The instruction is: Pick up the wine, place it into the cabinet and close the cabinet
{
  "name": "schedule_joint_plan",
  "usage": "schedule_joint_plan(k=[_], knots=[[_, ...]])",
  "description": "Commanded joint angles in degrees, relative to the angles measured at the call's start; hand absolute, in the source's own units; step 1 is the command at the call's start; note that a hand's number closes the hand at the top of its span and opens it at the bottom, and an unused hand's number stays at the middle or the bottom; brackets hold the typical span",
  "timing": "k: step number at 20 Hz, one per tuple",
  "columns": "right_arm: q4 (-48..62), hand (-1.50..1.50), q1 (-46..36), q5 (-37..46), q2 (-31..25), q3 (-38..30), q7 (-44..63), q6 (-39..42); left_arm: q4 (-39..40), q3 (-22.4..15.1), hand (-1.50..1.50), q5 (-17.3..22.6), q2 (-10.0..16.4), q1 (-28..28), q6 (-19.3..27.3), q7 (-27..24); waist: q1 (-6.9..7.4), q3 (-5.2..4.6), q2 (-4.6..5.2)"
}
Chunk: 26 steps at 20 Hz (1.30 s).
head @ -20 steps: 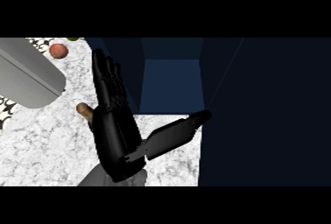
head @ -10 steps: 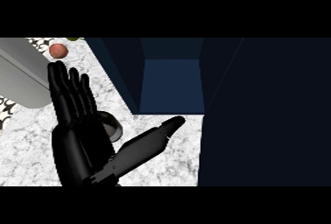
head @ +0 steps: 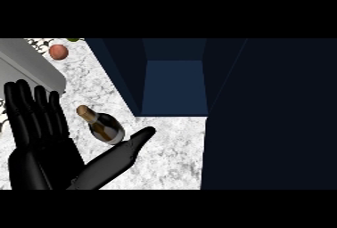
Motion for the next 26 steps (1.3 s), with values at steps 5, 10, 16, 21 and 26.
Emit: schedule_joint_plan(k=[5, 10, 16, 21, 26], knots=[[-9.14, -1.50, -0.36, -4.94, -0.36, -1.59, 5.51, -0.59, 1.05, 2.77, -1.50, 8.45, 0.84, 3.31, 1.72, -3.98, -0.28, -0.02, 0.10], [-7.19, -1.50, -1.87, -0.07, 1.72, 1.98, 4.63, -2.06, 3.54, 0.70, -1.50, 18.83, 3.16, 9.36, 5.04, -13.98, -0.13, -0.08, 0.15], [-7.08, -1.50, -2.54, -4.38, 0.14, -1.14, 5.63, -0.67, 9.49, 4.82, -1.50, 34.61, 4.31, 11.33, 4.49, -27.93, -0.41, -0.16, 0.24], [-6.36, -1.50, -4.31, -2.65, 0.34, -0.78, 6.79, -1.16, 11.14, 8.12, -1.50, 42.93, 3.38, 16.22, -1.03, -38.81, 0.10, -0.10, 0.14], [-11.86, -1.50, 1.70, -5.39, 0.45, -1.76, 7.20, 0.20, 18.30, 13.28, -1.50, 47.26, 0.56, 15.25, -3.91, -47.43, -0.68, -0.06, 0.04]])
